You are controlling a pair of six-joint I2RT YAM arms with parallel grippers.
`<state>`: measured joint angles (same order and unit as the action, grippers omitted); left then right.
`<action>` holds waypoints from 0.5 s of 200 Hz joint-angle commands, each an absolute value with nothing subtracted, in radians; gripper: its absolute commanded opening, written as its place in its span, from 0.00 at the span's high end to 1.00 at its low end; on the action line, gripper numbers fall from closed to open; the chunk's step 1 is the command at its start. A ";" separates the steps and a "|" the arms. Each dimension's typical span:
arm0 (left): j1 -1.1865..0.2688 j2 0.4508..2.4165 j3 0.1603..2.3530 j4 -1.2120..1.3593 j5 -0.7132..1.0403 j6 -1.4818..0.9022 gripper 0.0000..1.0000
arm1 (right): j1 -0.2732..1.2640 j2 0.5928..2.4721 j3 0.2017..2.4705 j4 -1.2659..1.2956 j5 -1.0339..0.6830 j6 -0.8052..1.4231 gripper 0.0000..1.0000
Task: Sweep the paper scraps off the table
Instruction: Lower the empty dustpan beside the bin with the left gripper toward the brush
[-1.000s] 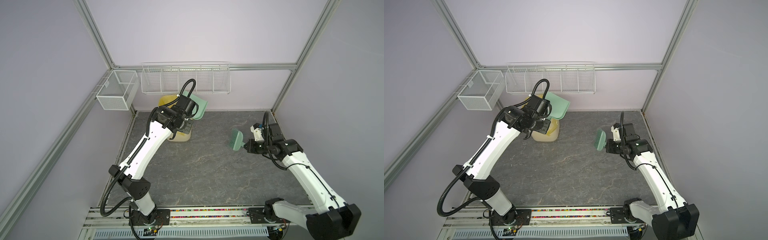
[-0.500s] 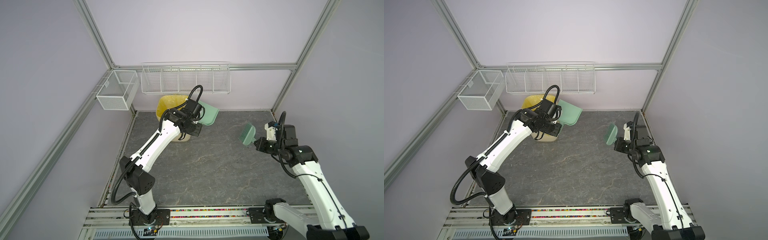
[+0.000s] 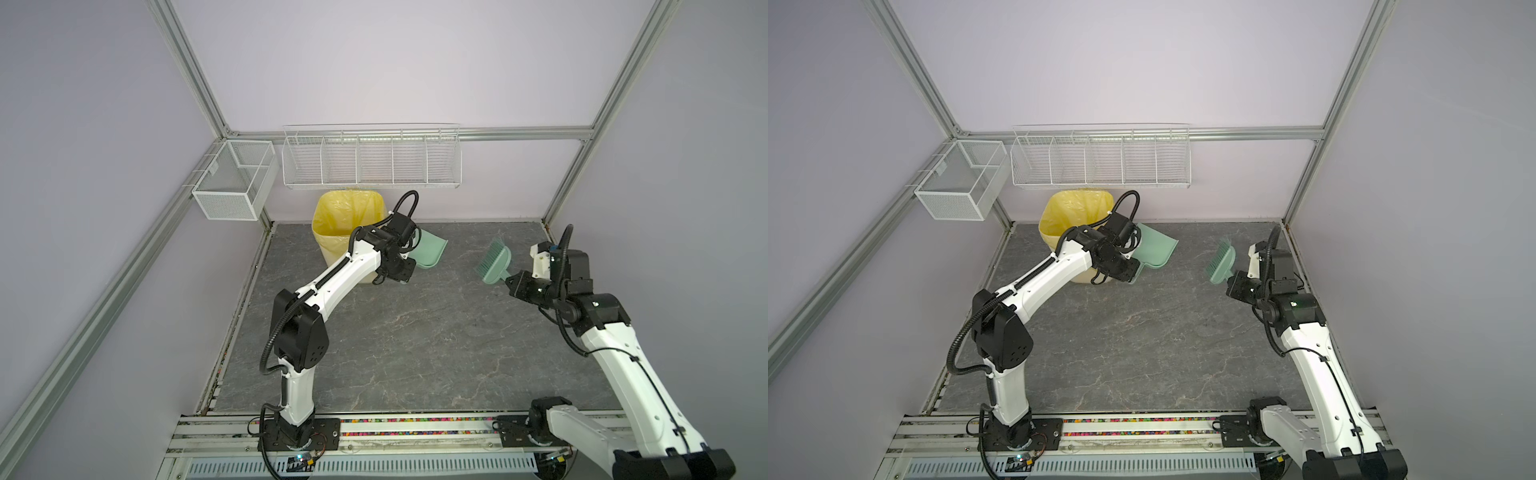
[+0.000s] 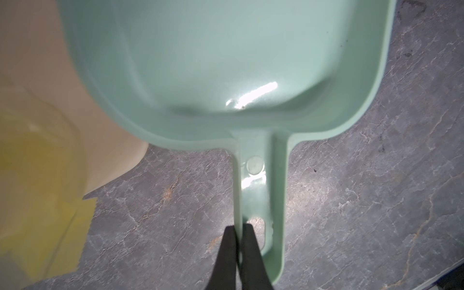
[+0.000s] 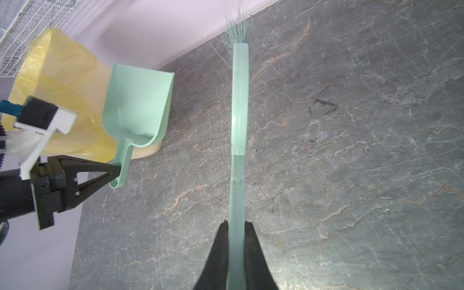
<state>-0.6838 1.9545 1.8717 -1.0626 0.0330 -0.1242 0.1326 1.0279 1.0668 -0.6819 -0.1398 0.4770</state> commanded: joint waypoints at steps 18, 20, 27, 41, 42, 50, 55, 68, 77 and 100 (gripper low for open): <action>-0.690 2.010 1.853 -0.970 0.099 -0.158 1.00 | 0.130 1.049 1.023 -0.549 -0.184 0.532 0.93; -0.690 2.012 1.852 -0.966 0.099 -0.159 1.00 | 0.129 1.050 1.020 -0.544 -0.186 0.535 0.93; -0.690 2.017 1.844 -0.953 0.103 -0.165 1.00 | 0.129 1.057 1.011 -0.526 -0.193 0.545 0.93; -0.690 2.029 1.835 -0.931 0.111 -0.177 1.00 | 0.129 1.072 0.995 -0.494 -0.207 0.565 0.93; -0.690 2.030 1.835 -0.929 0.112 -0.177 1.00 | 0.129 1.074 0.995 -0.492 -0.208 0.566 0.94; -0.690 2.037 1.833 -0.919 0.118 -0.183 1.00 | 0.129 1.081 0.988 -0.471 -0.222 0.576 0.94; -0.690 2.043 1.833 -0.914 0.122 -0.190 1.00 | 0.129 1.085 0.983 -0.457 -0.227 0.583 0.94; -0.693 2.057 1.837 -0.903 0.129 -0.204 1.00 | 0.129 1.095 0.967 -0.421 -0.239 0.596 0.93; -0.695 2.067 1.841 -0.892 0.134 -0.215 1.00 | 0.129 1.103 0.957 -0.395 -0.244 0.600 0.93; -0.704 2.100 1.864 -0.886 0.140 -0.237 1.00 | 0.129 1.133 0.936 -0.353 -0.252 0.609 0.93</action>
